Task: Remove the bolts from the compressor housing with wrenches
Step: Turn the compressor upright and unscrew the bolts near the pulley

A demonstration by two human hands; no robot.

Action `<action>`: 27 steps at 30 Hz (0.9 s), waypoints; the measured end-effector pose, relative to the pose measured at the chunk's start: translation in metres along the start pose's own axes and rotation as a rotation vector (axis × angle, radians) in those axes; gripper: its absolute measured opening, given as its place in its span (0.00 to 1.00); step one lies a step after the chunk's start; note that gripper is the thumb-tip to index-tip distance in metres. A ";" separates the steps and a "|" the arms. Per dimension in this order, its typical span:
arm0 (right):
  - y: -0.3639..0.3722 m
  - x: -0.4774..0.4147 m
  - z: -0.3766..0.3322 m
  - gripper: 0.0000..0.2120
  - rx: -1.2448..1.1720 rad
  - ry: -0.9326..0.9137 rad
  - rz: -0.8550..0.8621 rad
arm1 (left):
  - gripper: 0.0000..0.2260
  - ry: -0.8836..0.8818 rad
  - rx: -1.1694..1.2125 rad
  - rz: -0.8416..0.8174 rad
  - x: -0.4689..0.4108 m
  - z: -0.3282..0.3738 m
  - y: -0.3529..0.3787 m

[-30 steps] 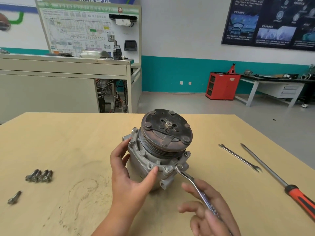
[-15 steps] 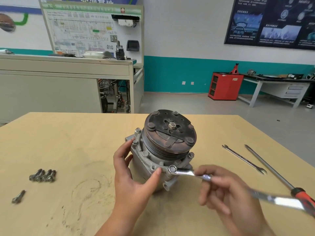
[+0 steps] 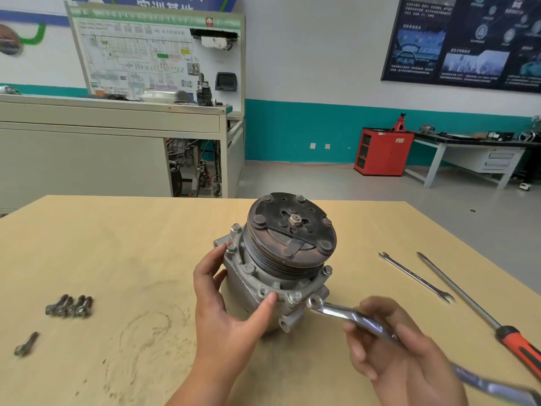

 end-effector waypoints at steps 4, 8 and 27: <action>-0.017 0.027 0.003 0.28 0.483 -0.185 0.334 | 0.33 -0.002 0.005 0.007 -0.001 0.000 -0.001; -0.007 0.029 0.008 0.04 0.612 -0.268 0.340 | 0.33 0.001 0.005 0.002 0.000 0.002 -0.001; -0.001 0.014 0.006 0.17 0.685 -0.174 0.324 | 0.33 0.021 -0.005 0.006 -0.001 0.004 -0.002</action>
Point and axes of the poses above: each hand's wrist, its own x-axis away from the middle knuckle, its own y-axis out of the palm, z = x × y, the point moved 10 cm from there along -x, towards the middle knuckle, and after that the axes turned 15 degrees about -x, right-handed, at the moved point
